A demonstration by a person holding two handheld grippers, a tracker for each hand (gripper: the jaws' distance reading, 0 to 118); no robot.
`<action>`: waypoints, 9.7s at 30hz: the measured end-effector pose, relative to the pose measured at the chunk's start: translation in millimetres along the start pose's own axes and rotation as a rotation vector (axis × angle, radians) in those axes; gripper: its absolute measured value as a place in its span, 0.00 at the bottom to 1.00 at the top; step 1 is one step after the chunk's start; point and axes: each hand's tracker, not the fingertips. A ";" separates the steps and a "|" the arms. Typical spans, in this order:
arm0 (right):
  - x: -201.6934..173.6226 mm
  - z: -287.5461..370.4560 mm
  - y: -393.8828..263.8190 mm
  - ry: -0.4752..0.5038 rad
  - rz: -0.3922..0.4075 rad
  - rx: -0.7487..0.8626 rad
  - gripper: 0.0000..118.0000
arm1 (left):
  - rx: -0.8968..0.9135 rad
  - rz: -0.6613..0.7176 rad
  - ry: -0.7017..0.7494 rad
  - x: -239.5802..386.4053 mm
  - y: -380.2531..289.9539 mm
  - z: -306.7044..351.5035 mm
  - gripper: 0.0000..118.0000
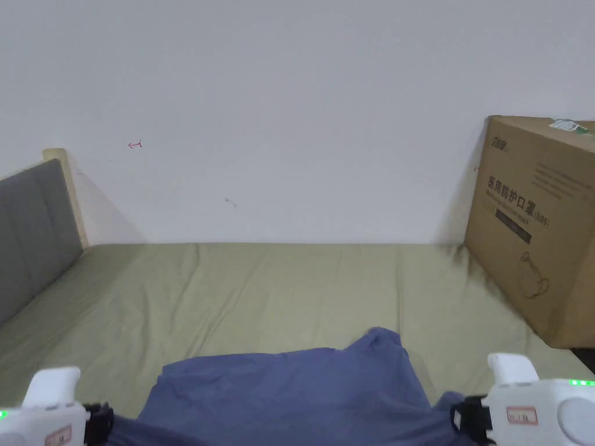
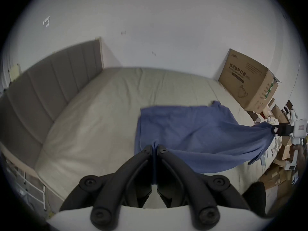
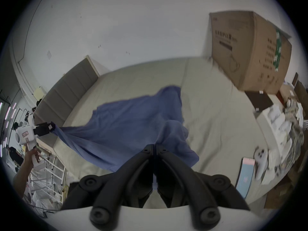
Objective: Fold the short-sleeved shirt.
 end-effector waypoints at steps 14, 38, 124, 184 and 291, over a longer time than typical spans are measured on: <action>15.3 -33.2 -88.9 -0.034 -0.004 -0.211 0.01 | -0.131 0.022 0.019 -12.8 -104.5 -8.0 0.02; -88.6 134.0 -128.1 -0.112 0.085 0.632 0.00 | 0.570 -0.087 0.072 95.8 -83.2 161.7 0.00; -26.9 -71.0 237.1 0.020 0.007 0.169 0.03 | 0.020 -0.020 0.103 20.1 252.0 -126.3 0.02; -67.5 -24.2 101.0 -0.054 0.193 0.370 0.03 | 0.195 0.057 0.036 -5.4 124.0 -65.9 0.02; 39.6 -17.4 -224.4 -0.069 -0.343 -0.174 0.08 | 0.178 0.006 -0.028 72.0 -211.5 143.1 0.00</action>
